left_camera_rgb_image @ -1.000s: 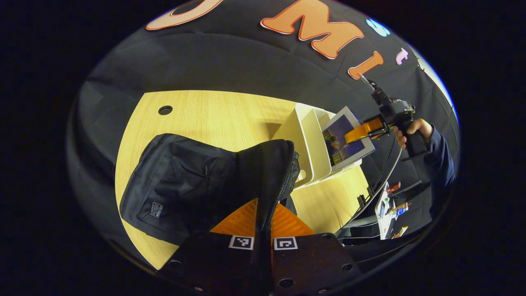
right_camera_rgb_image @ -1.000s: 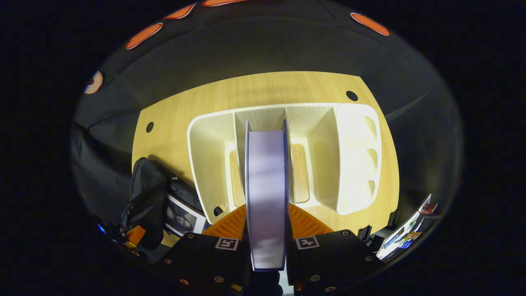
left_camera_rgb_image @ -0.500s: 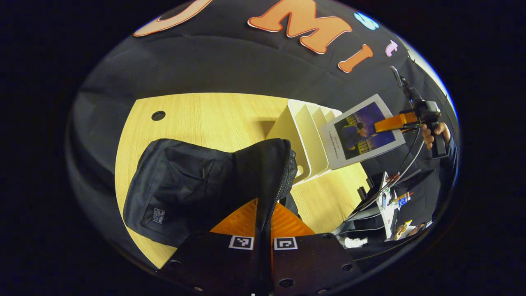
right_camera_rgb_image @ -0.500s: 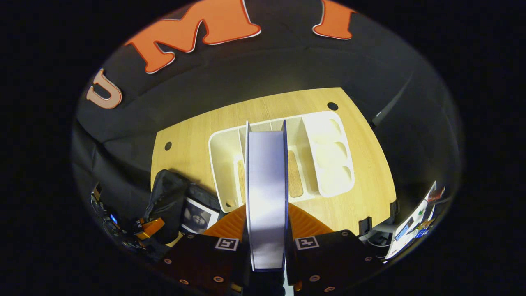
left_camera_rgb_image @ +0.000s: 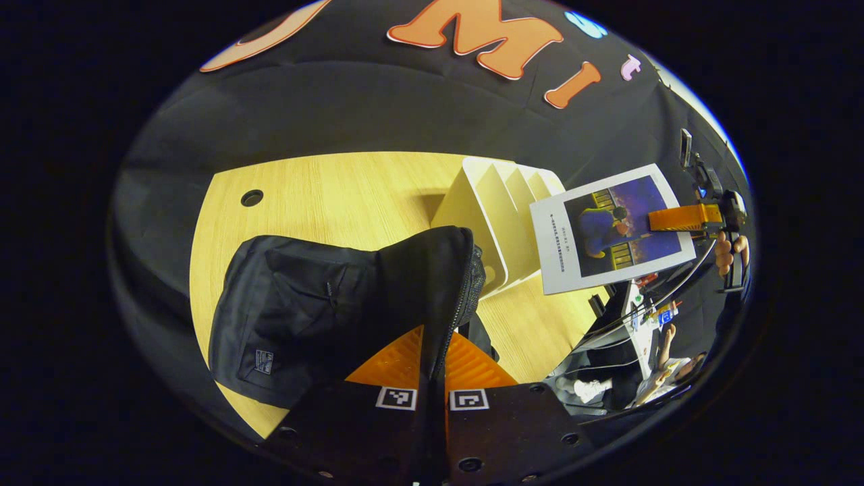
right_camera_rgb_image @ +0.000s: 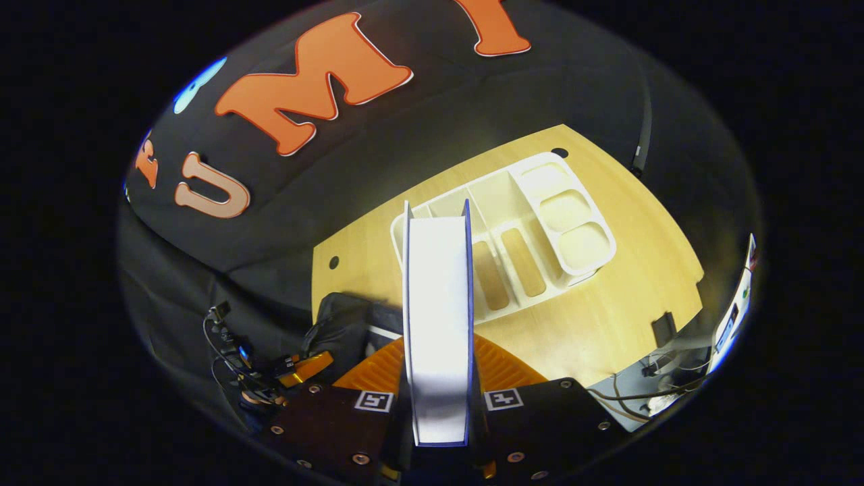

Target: Open the schoolbag, grab two books from the bookshelf and put them into the schoolbag.

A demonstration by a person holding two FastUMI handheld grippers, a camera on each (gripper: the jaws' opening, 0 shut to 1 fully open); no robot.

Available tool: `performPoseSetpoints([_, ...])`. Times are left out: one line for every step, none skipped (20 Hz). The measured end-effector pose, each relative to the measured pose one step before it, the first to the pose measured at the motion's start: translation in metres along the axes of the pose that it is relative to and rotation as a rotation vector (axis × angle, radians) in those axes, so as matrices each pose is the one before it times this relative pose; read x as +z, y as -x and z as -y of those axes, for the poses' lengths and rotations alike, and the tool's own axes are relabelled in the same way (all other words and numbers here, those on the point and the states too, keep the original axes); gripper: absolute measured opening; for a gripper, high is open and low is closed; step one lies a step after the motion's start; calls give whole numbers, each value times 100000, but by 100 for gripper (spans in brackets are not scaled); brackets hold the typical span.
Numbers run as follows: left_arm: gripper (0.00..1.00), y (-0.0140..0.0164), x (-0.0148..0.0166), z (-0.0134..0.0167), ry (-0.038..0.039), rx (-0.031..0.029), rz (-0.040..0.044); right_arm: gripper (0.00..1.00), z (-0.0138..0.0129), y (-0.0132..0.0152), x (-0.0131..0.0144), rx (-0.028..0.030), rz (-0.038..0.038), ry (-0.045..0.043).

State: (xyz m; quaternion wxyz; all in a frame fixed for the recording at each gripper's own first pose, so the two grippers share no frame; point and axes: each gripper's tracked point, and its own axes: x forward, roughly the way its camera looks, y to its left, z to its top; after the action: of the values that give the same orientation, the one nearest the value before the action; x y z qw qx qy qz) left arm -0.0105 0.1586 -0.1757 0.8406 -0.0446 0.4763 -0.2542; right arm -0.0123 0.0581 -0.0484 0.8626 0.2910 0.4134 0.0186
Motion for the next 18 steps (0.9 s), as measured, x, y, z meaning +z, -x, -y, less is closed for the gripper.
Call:
performPoseSetpoints([4, 146, 149, 58, -1420, -222, -347, 34, -346, 214, -600, 1258, 710, -171])
performPoseSetpoints([4, 160, 171, -80, -872, -10, -166, 35, -405, 109, -675, 987, 816, -481])
performPoseSetpoints([4, 92, 286, -50, -1055, -219, -233, 35, -519, 454, -4, 1031, 1509, -638])
performPoseSetpoints([4, 131, 138, -132, -675, -171, 27, 34, -646, 444, -242, 1243, 955, -163])
performPoseSetpoints([4, 170, 211, -9, -508, -693, 39, 34, -630, 377, -312, 1404, 799, -182])
performPoseSetpoints([4, 57, 121, -6, -538, -558, -13, 34, -643, 263, -307, 1537, 247, 93])
performPoseSetpoints([4, 43, 242, -177, -727, -259, 83, 34, -416, 165, -389, 1303, 152, 120])
performPoseSetpoints([4, 43, 216, 5, -593, -453, -131, 34, -360, 1, -379, 927, 273, -285])
performPoseSetpoints([4, 155, 264, 30, -824, -568, -30, 34, -431, -1, -573, 933, 190, -533])
performPoseSetpoints([4, 38, 86, -245, -1865, -224, -408, 34, -260, -192, -522, 1055, 121, -1533])
performPoseSetpoints([4, 123, 253, -277, -1329, 290, 155, 34, -283, -378, -757, 1388, -588, -644])
performPoseSetpoints([4, 183, 137, 97, 550, -456, -50, 34, -231, -425, -827, 1049, -1085, -926])
performPoseSetpoints([4, 123, 129, 233, 533, -919, 203, 34, -150, -462, -865, 1166, -1066, -177])
performPoseSetpoints([4, -23, -167, -104, -188, -359, 13, 34, -105, -522, -845, 952, -979, -382])
performPoseSetpoints([4, -85, 27, 53, -254, -267, 435, 34, -226, -485, -884, 1417, -983, -113])
performPoseSetpoints([4, -2, -4, -41, 108, -267, 450, 34, -349, -579, -1050, 1803, -1203, -862])
performPoseSetpoints([4, -28, 85, -9, 330, 75, 601, 34, -388, -823, -1029, 2453, -1911, -1043])
performPoseSetpoints([4, -10, -40, 36, 672, -120, 458, 34, -383, -856, -1055, 2575, -1882, -1516])
